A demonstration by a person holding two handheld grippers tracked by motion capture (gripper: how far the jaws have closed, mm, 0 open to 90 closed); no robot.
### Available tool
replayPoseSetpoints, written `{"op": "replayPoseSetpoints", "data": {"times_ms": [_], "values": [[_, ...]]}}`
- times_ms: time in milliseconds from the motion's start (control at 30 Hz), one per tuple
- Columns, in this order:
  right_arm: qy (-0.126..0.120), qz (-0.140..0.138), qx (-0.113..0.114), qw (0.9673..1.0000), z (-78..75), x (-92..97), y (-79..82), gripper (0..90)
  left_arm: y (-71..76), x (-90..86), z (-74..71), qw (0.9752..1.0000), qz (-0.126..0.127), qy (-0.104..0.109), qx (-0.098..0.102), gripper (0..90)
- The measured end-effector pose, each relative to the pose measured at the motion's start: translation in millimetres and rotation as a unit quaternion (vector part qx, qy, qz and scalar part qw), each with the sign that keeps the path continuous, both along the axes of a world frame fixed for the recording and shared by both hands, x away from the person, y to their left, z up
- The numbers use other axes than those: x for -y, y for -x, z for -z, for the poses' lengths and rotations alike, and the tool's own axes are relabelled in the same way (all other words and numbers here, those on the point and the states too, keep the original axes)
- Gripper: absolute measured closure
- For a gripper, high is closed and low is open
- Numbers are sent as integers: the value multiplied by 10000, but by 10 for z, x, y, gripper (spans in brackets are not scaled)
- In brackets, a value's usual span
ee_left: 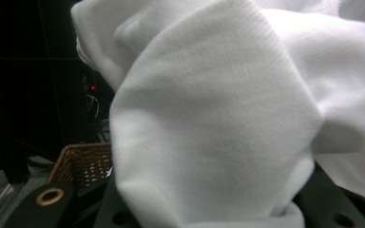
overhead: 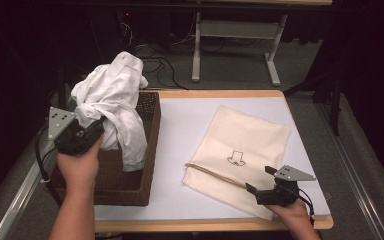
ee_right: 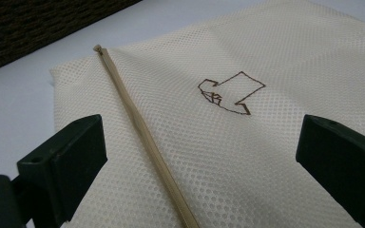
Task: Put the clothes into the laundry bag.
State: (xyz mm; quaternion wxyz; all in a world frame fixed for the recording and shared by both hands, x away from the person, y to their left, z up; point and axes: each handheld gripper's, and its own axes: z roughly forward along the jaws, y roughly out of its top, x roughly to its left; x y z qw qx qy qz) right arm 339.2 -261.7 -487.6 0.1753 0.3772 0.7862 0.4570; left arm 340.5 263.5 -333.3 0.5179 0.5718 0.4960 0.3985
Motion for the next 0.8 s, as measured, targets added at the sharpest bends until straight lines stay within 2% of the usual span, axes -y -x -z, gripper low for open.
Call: {"op": "replayPoseSetpoints", "data": {"times_ms": [333, 567, 800], "values": [[-31, -2, 24, 10000, -10, 8, 2, 32, -6, 237, -278, 9995, 222, -68, 234, 630], [-45, -6, 20, 10000, -11, 10, 2, 32, -8, 449, -483, 9981, 435, -79, 423, 632], [-52, -1, 25, 10000, -16, 13, 6, 32, -33, 741, -566, 9958, 748, -40, 532, 633]]}}
